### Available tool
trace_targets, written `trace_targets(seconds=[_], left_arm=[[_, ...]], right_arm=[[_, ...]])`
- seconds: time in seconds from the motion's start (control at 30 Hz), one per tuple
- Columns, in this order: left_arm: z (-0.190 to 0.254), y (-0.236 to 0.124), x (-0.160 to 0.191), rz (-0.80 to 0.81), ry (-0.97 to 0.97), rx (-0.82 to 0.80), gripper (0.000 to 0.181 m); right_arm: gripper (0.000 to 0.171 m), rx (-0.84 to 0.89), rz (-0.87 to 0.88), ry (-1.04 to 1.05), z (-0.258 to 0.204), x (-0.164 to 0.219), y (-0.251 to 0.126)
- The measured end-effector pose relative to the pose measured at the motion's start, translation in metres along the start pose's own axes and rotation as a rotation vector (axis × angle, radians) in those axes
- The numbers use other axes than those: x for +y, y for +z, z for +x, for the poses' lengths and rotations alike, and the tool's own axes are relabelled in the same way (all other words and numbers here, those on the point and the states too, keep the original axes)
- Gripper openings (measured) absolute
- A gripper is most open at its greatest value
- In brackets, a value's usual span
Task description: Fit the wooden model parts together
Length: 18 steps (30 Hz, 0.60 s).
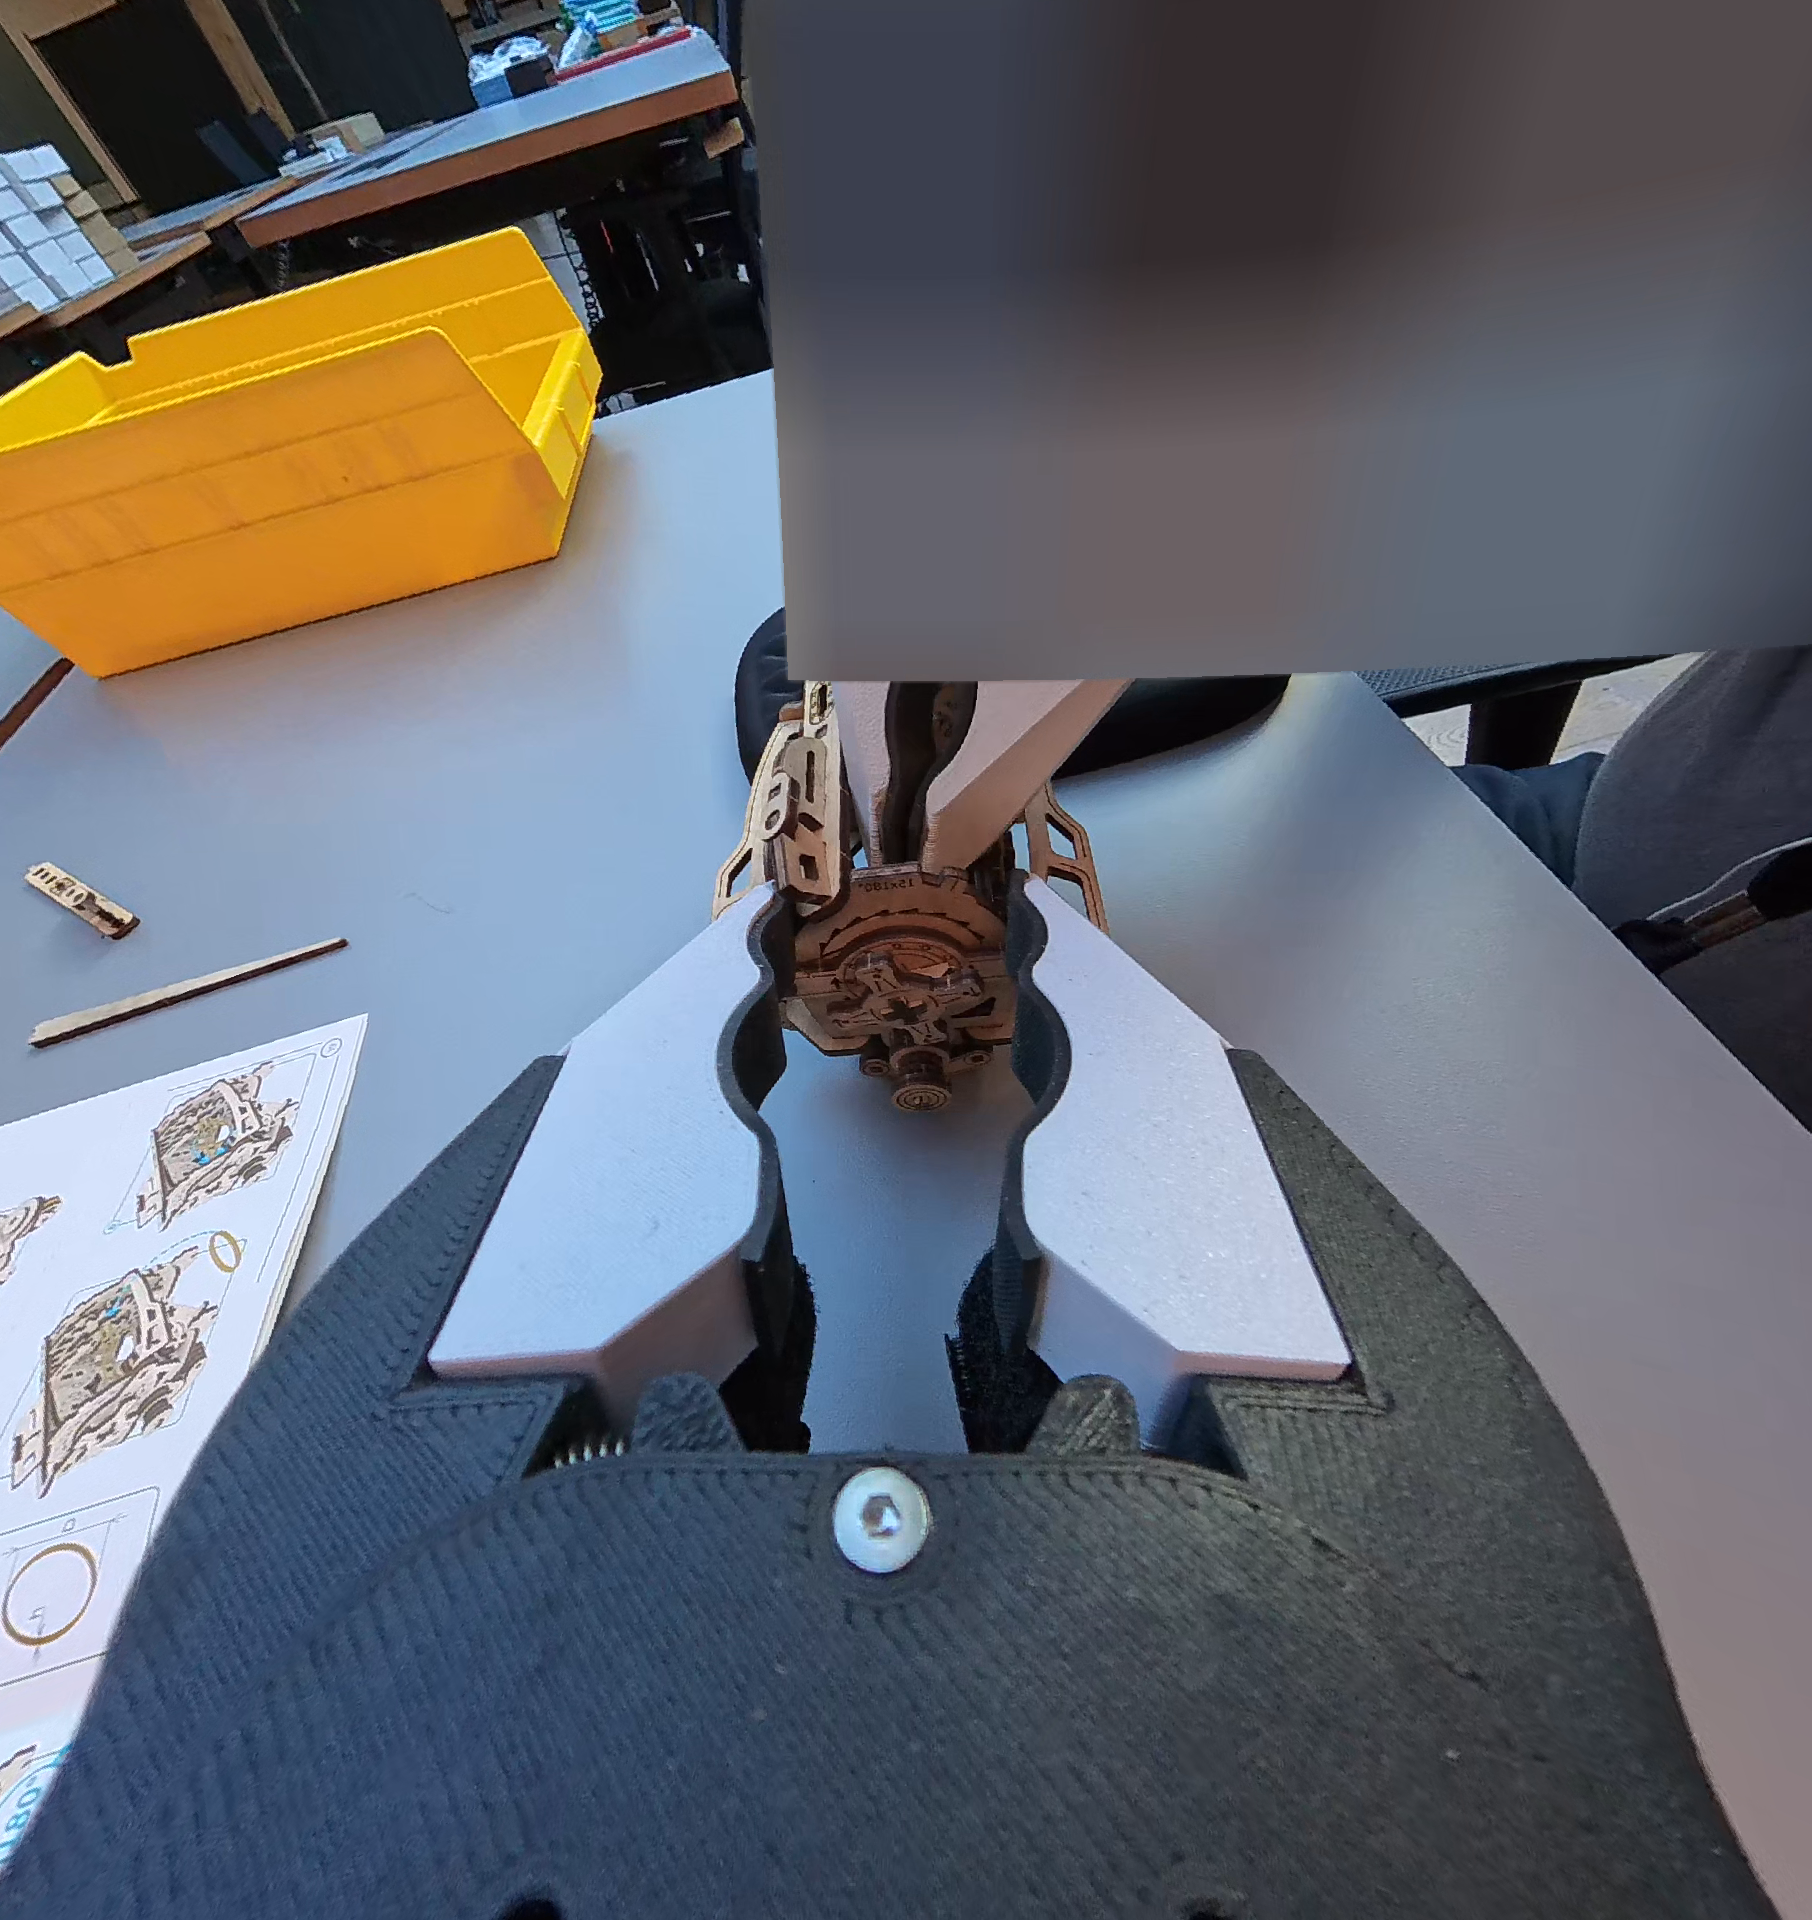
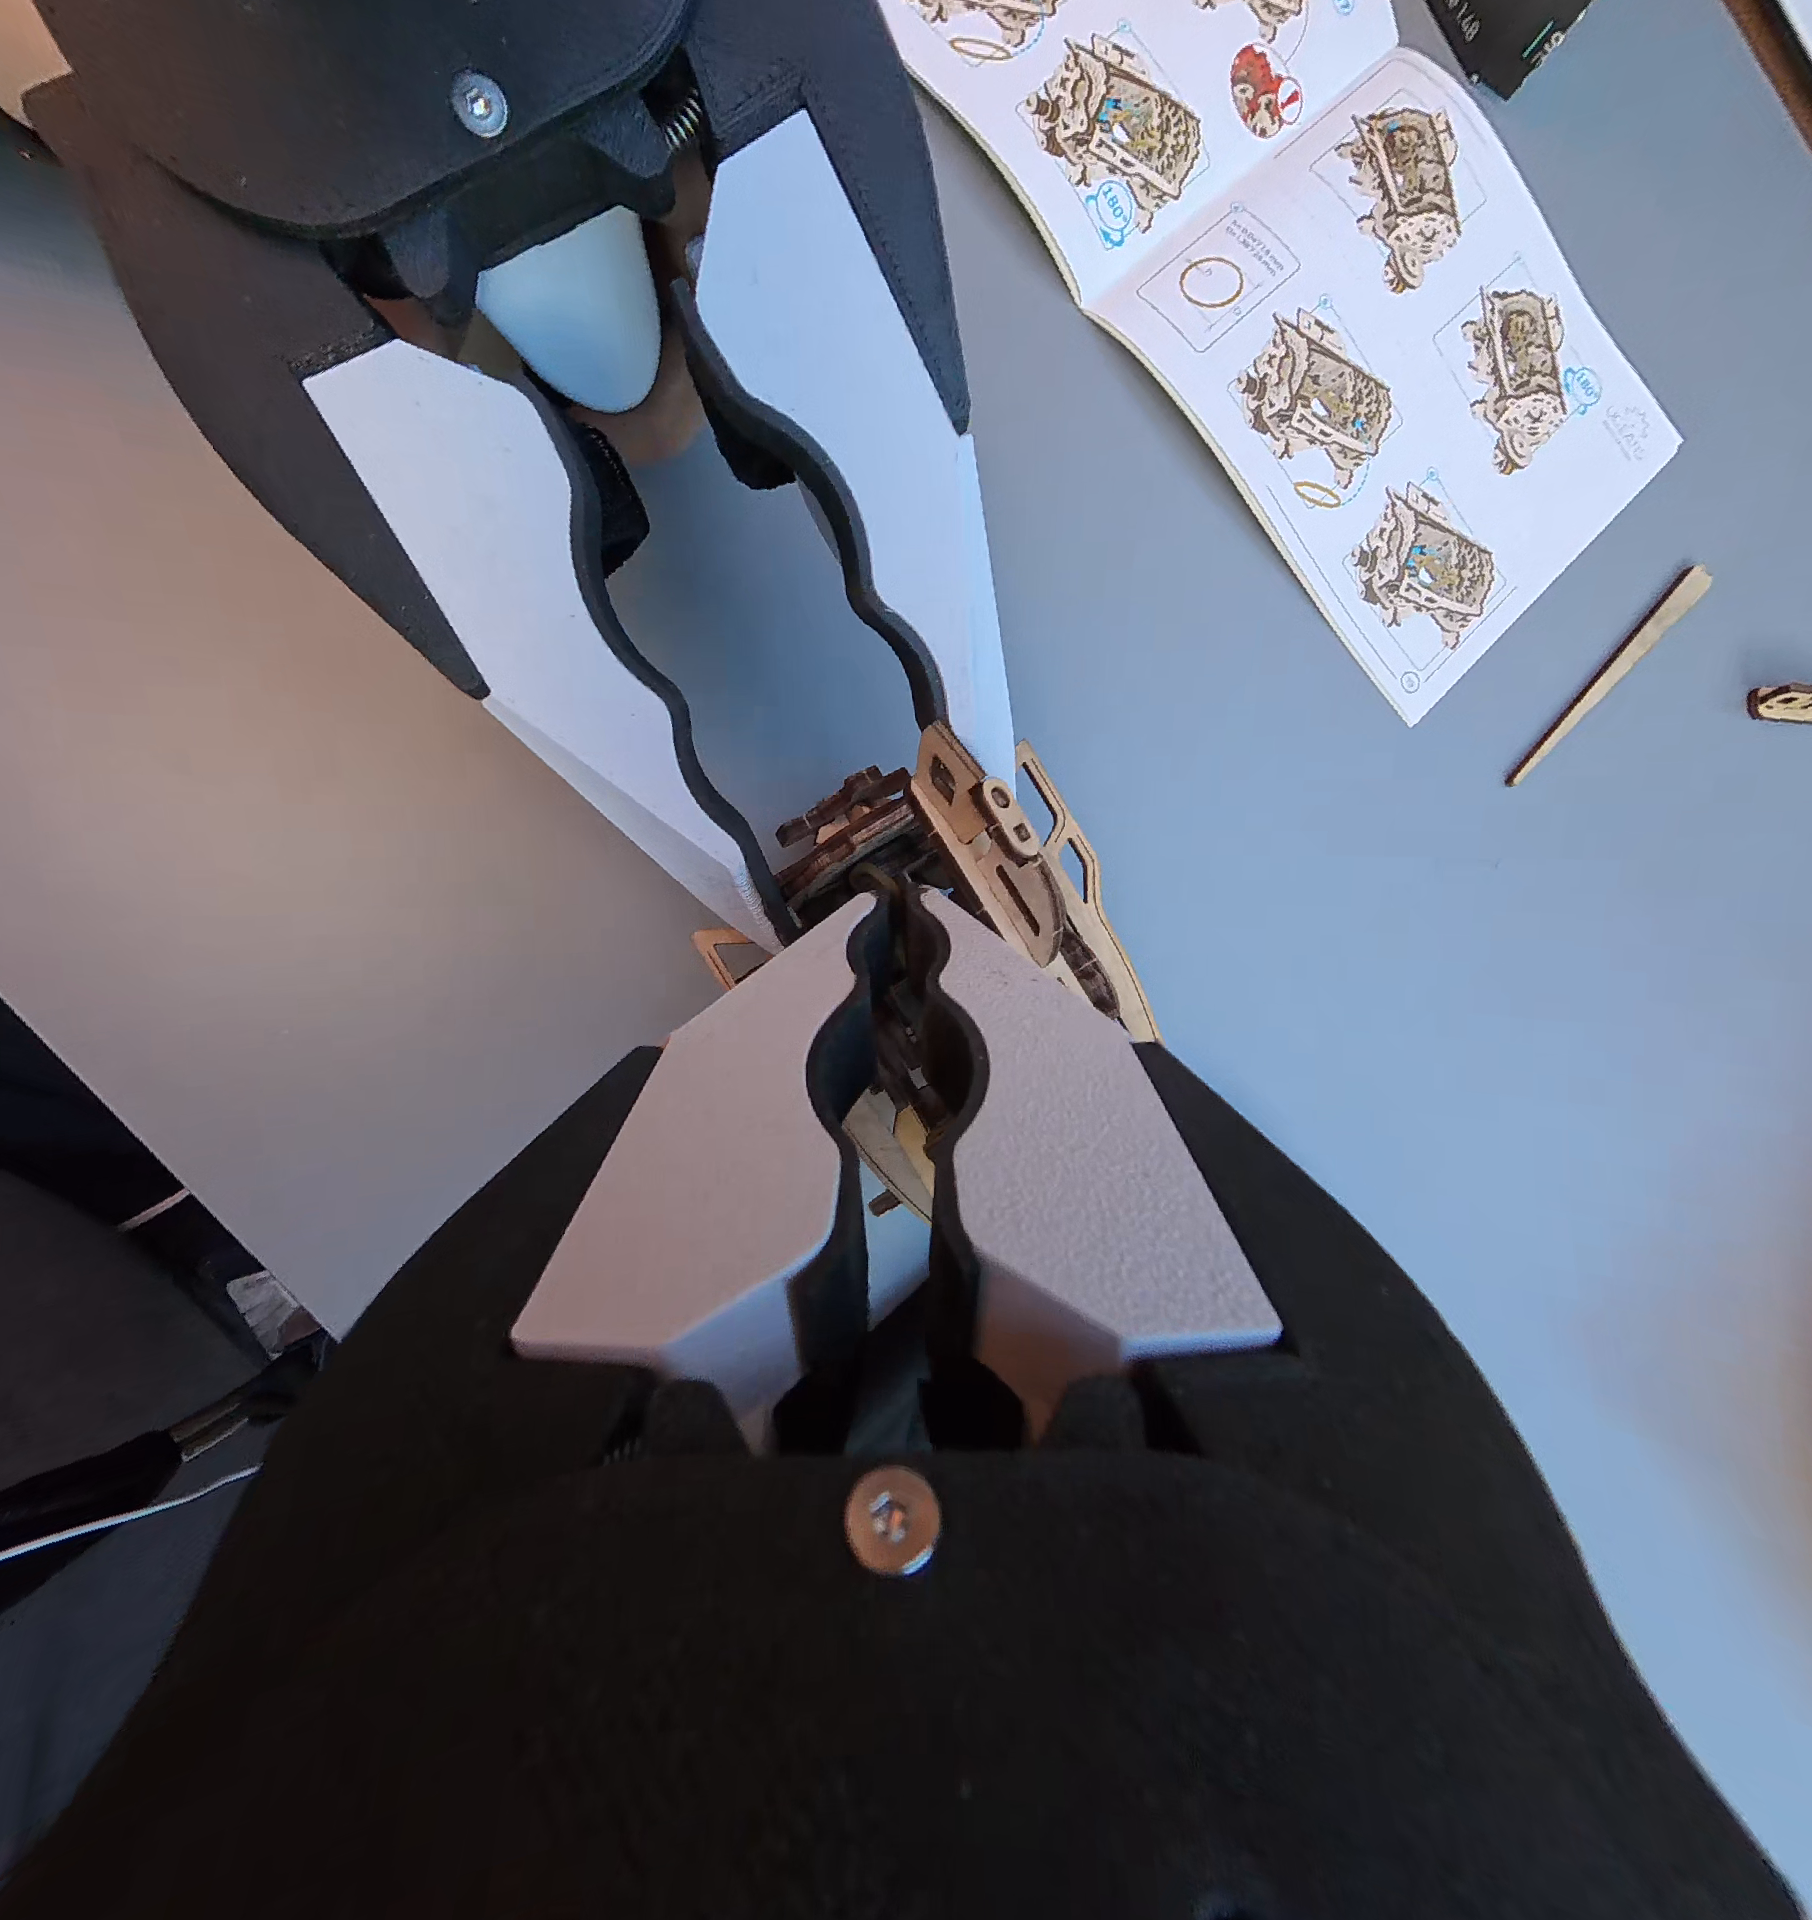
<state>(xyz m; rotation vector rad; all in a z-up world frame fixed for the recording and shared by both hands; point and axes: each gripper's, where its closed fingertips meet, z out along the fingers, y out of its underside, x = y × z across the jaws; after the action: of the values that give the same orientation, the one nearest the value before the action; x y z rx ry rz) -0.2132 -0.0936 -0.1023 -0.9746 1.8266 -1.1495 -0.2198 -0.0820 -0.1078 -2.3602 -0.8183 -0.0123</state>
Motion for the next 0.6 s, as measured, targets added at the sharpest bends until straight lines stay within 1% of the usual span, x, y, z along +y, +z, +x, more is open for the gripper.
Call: trace_targets(seconds=[0.13,0.4,0.6], left_arm=[[0.0006,0.0,0.0,0.0,0.004,0.0,0.038],[0.0,0.0,0.0001,-0.001,0.005,-0.005,0.038],[0.0012,-0.0001,0.0,0.0,0.018,-0.007,0.039]], right_arm=[[0.0,0.002,0.029,-0.003,0.0001,0.0002,-0.0004],[0.0,-0.02,0.078,0.074,0.0007,-0.0011,0.0001],[0.0,-0.005,0.137,0.115,-0.0003,-0.0023,-0.0013]])
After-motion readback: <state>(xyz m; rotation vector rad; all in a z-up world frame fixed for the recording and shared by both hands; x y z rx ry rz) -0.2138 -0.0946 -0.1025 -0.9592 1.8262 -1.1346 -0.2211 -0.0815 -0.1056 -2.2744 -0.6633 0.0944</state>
